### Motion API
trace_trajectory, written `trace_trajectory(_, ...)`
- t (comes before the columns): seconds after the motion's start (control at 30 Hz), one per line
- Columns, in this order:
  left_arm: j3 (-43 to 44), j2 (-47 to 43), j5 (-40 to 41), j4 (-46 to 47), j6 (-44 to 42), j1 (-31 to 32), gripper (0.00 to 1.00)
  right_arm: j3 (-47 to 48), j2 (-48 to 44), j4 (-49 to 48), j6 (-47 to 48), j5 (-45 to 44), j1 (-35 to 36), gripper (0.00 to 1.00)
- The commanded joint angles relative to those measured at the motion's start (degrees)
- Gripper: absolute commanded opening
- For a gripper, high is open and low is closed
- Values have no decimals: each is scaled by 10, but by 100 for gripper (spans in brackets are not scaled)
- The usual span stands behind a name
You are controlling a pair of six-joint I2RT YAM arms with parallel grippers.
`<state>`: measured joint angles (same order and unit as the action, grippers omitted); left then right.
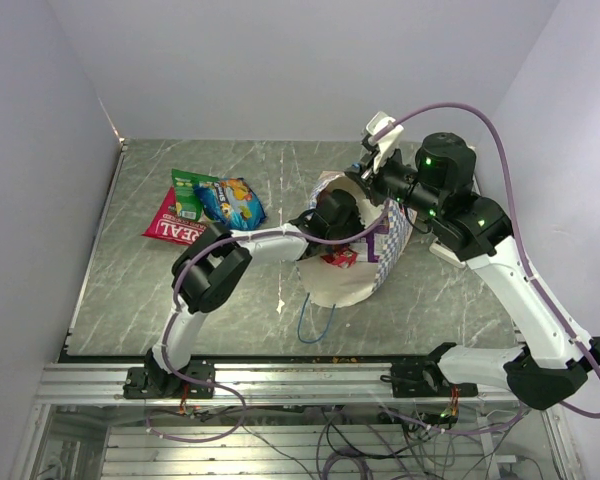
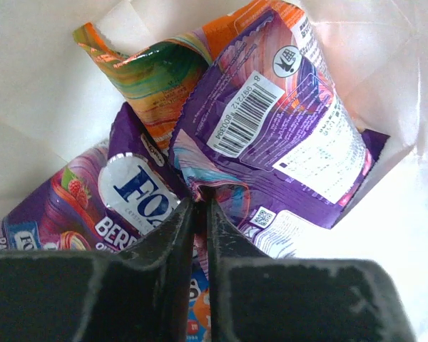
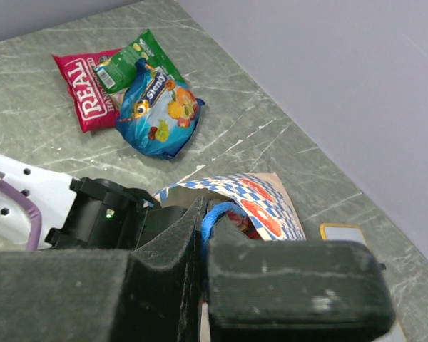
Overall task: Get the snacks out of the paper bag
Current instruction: Take out the snack from the paper bag.
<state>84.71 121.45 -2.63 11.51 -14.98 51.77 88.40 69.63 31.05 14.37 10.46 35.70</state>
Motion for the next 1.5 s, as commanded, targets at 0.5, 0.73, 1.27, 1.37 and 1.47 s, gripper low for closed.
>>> trace_trajectory(0.5, -78, -250, 60, -131, 207, 17, 7, -44, -53, -88, -18, -69, 0, 0)
trace_trajectory(0.73, -56, -346, 79, -244, 248, 35, 7, -85, -81, -119, -38, -109, 0, 0)
trace_trajectory(1.27, 74, -524, 145, -485, 313, -11, 7, -107, -78, -158, -29, -117, 0, 0)
trace_trajectory(1.37, 122, -540, 201, -513, 305, -37, 7, -109, -79, -154, -21, -123, 0, 0)
trace_trajectory(1.47, 180, -528, 301, -551, 291, -44, 7, -108, -77, -151, -15, -124, 0, 0)
